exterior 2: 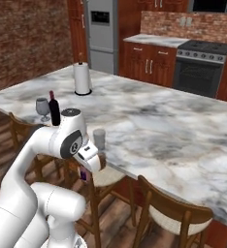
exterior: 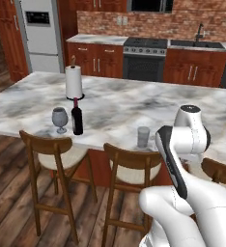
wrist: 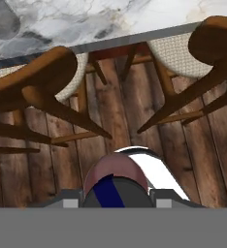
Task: There is a wine glass and glass cup on the dining counter. Place the wine bottle next to the wine glass and the juice bottle next to the glass cup.
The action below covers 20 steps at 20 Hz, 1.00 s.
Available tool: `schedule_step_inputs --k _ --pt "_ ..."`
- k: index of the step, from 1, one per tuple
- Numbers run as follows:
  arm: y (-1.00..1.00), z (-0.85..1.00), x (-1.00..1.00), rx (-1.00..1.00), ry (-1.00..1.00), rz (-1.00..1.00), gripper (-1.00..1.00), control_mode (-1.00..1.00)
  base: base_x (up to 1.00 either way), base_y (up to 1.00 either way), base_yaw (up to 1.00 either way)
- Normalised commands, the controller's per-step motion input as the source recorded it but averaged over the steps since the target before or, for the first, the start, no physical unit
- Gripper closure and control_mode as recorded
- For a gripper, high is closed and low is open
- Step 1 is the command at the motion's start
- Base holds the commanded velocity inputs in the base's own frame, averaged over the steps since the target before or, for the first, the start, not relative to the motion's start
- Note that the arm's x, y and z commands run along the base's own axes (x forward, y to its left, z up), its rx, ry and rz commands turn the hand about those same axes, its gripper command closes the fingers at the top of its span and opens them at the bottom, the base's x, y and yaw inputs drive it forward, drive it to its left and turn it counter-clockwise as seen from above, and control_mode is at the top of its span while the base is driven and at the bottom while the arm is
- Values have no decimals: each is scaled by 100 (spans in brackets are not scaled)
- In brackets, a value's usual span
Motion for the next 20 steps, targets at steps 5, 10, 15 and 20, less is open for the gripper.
schedule_step_inputs --k 5,10,15,20 --pt "0 0 0 0 0 0 100 100 64 0 -7" --pt "0 0 0 0 0 0 100 100 40 0 -2" --pt "0 0 0 0 0 0 100 100 47 1 0" --pt "0 0 0 0 0 0 100 100 53 0 -1"
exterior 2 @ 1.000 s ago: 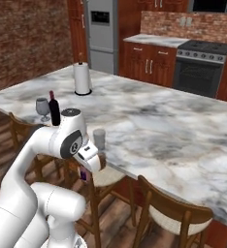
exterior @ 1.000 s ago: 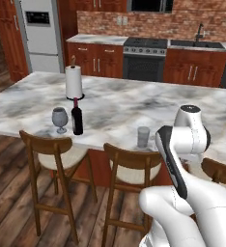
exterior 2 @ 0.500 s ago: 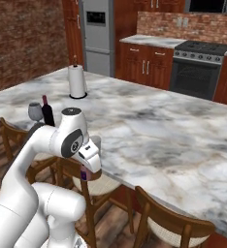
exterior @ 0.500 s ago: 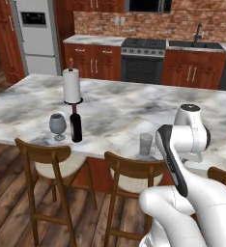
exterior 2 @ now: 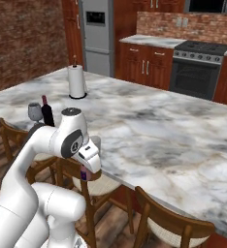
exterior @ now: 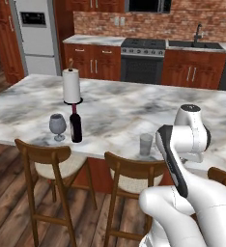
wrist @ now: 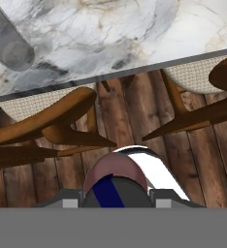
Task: There is a wine glass and glass cup on the dining counter. Place the wine bottle next to the wine glass and the juice bottle next to the glass cup.
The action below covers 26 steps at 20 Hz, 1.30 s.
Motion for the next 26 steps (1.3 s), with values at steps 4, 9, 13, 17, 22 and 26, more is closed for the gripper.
schedule_step_inputs --k 4,9,13,17,22,26 --pt "0 0 0 0 0 0 100 100 50 0 -1" --pt "0 0 0 0 0 0 100 100 34 0 -2" --pt "0 0 0 0 0 0 100 100 1 0 -1" --pt "0 0 0 0 0 0 100 100 0 0 0" --pt "0 0 0 0 0 0 100 100 0 0 0" --pt "0 0 0 0 0 0 100 100 0 0 0"
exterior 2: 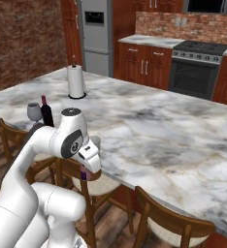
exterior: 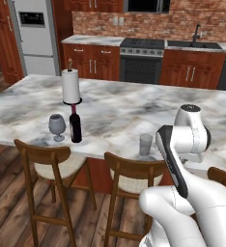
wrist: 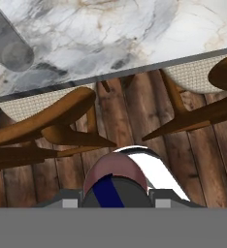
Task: There is a wine glass and glass cup on the dining counter. Place the wine bottle next to the wine glass and the juice bottle next to the glass cup.
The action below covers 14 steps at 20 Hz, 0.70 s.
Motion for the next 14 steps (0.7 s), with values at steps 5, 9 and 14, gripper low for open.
schedule_step_inputs --k 5,9,14 --pt "0 4 0 0 -2 0 100 -100 0 0 0" --pt "-2 18 0 0 -11 0 100 -100 0 0 0" --pt "-2 22 1 0 -13 7 100 -100 0 0 0"
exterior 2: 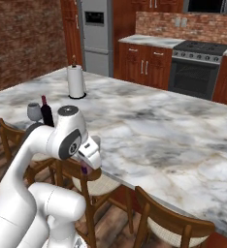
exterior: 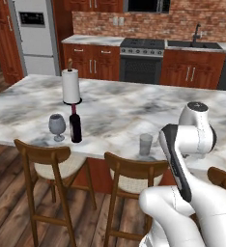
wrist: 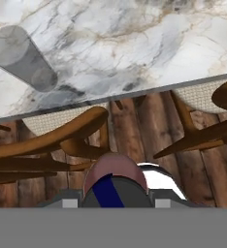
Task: There is a wine glass and glass cup on the dining counter. Place the wine bottle next to the wine glass and the juice bottle next to the glass cup.
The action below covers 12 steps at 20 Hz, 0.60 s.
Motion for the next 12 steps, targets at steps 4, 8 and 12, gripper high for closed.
schedule_step_inputs --k 4,8,12 --pt "-14 21 0 -1 -10 11 100 -100 0 0 0" --pt "-25 18 0 -2 -1 11 100 -100 0 0 0" --pt "-33 8 3 -1 0 13 100 -100 0 0 0"
